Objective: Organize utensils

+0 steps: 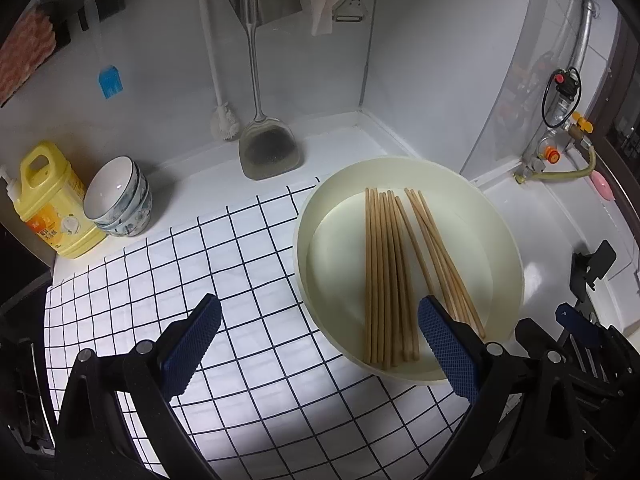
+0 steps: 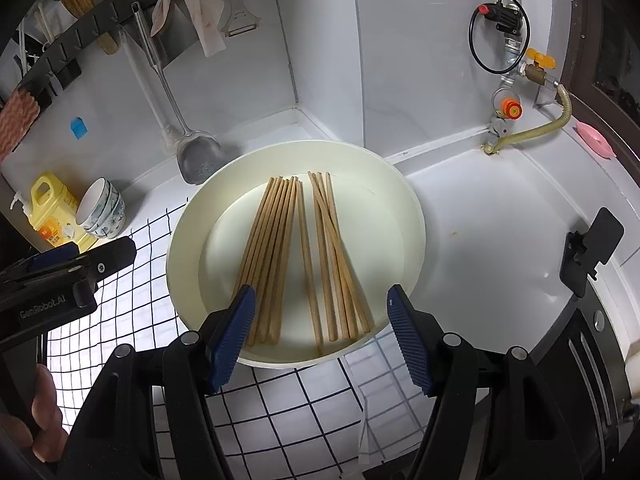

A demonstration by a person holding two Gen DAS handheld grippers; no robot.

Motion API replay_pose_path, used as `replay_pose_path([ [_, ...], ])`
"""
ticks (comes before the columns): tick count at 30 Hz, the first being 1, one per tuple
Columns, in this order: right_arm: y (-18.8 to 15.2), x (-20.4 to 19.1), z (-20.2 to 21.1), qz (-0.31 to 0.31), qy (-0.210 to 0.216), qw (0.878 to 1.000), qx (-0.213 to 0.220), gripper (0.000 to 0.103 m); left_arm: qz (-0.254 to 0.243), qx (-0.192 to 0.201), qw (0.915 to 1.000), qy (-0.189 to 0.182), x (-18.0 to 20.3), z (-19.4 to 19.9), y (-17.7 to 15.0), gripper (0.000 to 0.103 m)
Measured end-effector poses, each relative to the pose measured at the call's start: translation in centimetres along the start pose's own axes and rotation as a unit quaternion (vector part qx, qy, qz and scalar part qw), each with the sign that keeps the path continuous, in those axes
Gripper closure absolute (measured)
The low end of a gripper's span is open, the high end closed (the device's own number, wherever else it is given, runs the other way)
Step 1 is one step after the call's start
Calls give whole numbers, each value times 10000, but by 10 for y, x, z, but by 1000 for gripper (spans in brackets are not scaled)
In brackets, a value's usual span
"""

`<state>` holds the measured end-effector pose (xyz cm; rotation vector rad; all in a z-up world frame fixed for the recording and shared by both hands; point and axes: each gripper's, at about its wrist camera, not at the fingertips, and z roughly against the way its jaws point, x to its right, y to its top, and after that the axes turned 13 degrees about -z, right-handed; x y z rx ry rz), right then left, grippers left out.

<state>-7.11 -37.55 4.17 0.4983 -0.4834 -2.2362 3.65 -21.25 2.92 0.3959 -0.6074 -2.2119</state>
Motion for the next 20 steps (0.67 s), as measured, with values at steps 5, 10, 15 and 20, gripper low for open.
replay_pose_path([
  [5,0,0,0,-9,3,10000,-5,38,24,52,10000,-29,-1,0,0,6],
  [10,-2,-2,-1,15,10,10000,-22,38,55,92,9999,-71,-2,2,-1,6],
  [15,-2,-3,-1,-8,41,10000,-44,35,34,-131,9998,-109,1,-5,-2,6],
  [20,-2,-3,0,9,54,10000,-27,34,58,-216,9997,-46,-1,-9,-5,6],
])
